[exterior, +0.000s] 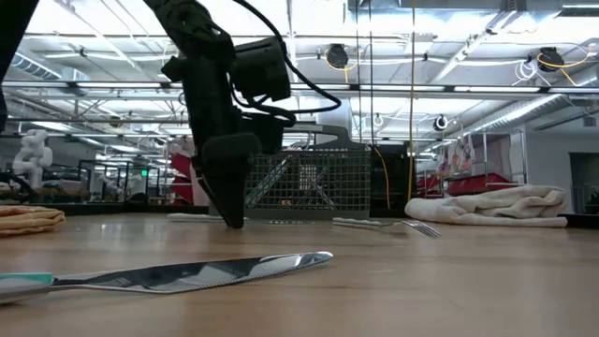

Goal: Sort silverware
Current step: Put the blue knife into the silverware basket

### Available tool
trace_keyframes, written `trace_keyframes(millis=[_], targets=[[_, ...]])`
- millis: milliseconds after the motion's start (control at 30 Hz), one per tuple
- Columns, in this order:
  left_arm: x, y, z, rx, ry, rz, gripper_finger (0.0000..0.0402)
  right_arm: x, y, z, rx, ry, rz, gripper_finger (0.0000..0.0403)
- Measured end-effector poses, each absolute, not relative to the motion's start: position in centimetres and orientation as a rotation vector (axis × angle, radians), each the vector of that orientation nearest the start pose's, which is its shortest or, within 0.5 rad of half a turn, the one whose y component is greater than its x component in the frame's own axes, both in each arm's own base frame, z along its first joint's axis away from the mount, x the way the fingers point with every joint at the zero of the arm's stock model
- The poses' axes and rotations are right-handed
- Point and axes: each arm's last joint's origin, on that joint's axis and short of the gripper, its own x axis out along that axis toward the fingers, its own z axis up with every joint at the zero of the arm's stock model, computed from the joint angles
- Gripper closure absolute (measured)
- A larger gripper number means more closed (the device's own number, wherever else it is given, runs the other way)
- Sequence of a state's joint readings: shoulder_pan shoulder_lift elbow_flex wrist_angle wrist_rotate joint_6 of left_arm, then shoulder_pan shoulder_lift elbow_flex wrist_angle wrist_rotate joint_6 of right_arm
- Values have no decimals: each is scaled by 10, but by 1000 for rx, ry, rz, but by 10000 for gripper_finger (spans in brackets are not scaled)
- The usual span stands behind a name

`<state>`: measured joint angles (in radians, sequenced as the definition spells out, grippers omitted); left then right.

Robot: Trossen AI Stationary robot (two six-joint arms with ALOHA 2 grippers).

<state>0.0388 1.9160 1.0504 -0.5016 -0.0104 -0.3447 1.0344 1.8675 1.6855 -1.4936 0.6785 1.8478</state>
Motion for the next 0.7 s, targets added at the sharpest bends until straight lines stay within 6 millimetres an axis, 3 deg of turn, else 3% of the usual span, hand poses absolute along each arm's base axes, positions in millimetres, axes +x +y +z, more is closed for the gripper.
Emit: trace_keyframes(millis=[133, 233, 300, 367, 600, 700], targets=[[332, 11, 120, -297, 1342, 276, 289, 189, 283, 281, 397, 818, -671, 227], [330, 7, 149, -288, 1285, 245, 314, 189, 282, 281, 395, 818, -671, 227], [328, 6, 174, -194, 1207, 230, 318, 189, 282, 281, 386, 819, -674, 227], [330, 16, 190, -115, 1130, 218, 317, 188, 281, 281, 371, 822, -681, 227], [328, 54, 173, -64, 1209, 203, 300, 187, 280, 281, 358, 825, -686, 227], [327, 68, 154, -21, 1284, 201, 291, 187, 280, 281, 360, 825, -687, 227]])
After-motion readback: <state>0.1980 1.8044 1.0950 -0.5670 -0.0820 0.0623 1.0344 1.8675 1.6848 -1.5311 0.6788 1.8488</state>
